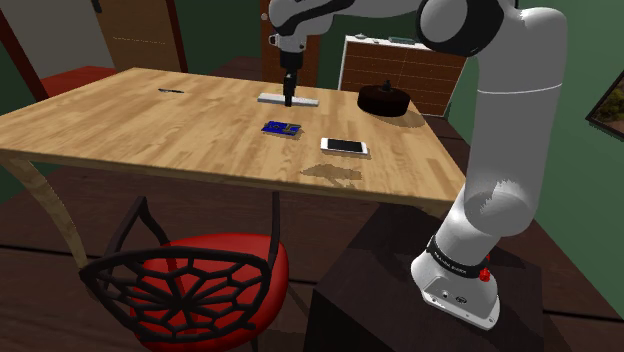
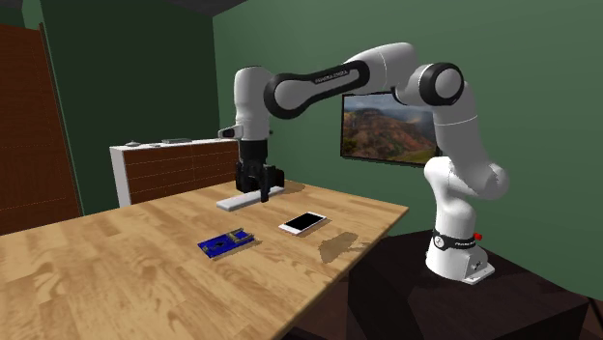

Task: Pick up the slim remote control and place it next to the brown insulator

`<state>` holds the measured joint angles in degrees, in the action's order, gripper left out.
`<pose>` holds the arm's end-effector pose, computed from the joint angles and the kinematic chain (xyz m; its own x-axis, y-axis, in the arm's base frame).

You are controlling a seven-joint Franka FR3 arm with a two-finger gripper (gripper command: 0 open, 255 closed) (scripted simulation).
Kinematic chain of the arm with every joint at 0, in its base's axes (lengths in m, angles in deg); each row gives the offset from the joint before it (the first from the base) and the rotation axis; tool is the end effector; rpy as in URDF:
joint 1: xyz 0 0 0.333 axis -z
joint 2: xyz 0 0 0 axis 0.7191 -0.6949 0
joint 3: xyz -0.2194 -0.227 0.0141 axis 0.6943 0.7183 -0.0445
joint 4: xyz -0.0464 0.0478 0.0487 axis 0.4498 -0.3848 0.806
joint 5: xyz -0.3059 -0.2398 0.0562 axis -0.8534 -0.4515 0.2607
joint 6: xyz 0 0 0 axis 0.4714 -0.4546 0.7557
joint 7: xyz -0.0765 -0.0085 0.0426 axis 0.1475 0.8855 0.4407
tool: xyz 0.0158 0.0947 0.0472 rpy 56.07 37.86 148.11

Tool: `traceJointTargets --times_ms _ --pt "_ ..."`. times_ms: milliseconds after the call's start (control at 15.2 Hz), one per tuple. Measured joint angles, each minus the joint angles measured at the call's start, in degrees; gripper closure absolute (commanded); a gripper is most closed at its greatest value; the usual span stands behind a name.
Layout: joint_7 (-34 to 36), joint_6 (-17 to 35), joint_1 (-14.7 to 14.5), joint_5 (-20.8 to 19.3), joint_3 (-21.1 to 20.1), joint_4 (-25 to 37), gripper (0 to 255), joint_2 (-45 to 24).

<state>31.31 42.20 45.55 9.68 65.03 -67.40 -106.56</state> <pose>0.6506 -0.1029 0.4583 0.8400 0.5425 0.0086 0.5426 -0.8400 -0.0087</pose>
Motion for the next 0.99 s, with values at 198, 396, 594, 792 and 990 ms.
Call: traceJointTargets --times_ms 198,396,594,792,990 --pt "0.0 -2.2 0.1 -0.1 0.1 1.8 255 0.3" --pt "0.2 -4.3 0.1 -0.1 0.1 3.9 255 0.3" --pt "0.2 -6.5 0.2 -0.2 0.1 6.0 255 0.5" --pt "0.2 -8.8 0.3 -0.2 0.2 8.5 255 0.3" --pt "-2.3 -9.4 2.1 0.1 1.0 8.8 255 0.5"
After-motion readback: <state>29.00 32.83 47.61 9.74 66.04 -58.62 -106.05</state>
